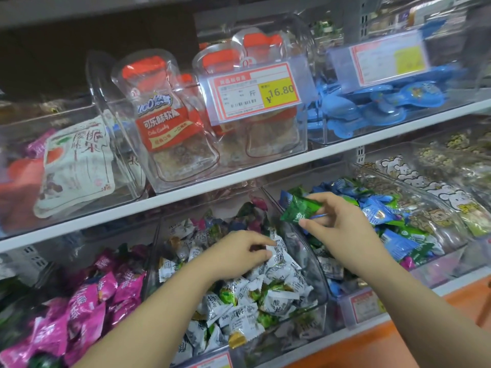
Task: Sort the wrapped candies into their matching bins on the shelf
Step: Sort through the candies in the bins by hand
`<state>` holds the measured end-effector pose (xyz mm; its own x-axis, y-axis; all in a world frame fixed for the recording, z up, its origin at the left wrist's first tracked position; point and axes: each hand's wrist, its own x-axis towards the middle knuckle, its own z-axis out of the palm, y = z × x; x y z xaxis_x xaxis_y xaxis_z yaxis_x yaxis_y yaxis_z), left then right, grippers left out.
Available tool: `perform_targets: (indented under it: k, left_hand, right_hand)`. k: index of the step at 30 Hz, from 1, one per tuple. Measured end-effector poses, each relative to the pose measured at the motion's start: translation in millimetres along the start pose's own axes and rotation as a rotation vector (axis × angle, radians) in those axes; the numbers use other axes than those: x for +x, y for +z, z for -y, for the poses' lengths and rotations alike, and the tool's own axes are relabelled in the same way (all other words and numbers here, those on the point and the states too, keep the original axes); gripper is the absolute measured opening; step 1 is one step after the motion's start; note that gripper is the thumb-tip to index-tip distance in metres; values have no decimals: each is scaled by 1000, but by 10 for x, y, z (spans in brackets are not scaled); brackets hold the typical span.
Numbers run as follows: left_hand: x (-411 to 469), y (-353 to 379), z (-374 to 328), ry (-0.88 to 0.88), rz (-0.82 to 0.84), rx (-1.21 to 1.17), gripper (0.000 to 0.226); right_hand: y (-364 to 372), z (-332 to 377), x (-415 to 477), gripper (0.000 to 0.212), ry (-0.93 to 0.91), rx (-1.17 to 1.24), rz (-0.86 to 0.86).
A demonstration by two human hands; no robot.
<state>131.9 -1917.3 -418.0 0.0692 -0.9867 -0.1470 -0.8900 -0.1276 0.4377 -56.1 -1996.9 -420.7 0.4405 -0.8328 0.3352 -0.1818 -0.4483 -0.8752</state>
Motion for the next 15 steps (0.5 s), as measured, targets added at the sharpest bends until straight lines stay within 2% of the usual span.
perform_targets:
  k: [5,8,10,12,15]
  left_hand:
    - [-206,75,-109,100,165,117,44]
    - [-272,150,-155,89,240,198,45]
    - [-265,116,-196,79,248,160,44]
    - [-236,38,-216,68,203,47,40]
    - [-122,-52,-90,14,-27,-106,31]
  right_hand:
    - [5,-25,11,34,28,-3,31]
    - [14,-29,-2,33,46,-3,51]
    - [23,-21,-20,32,55,-6,55]
    - [26,-18,-25,31,53,-12,52]
    - [18,-18,-22,31,59,-13,54]
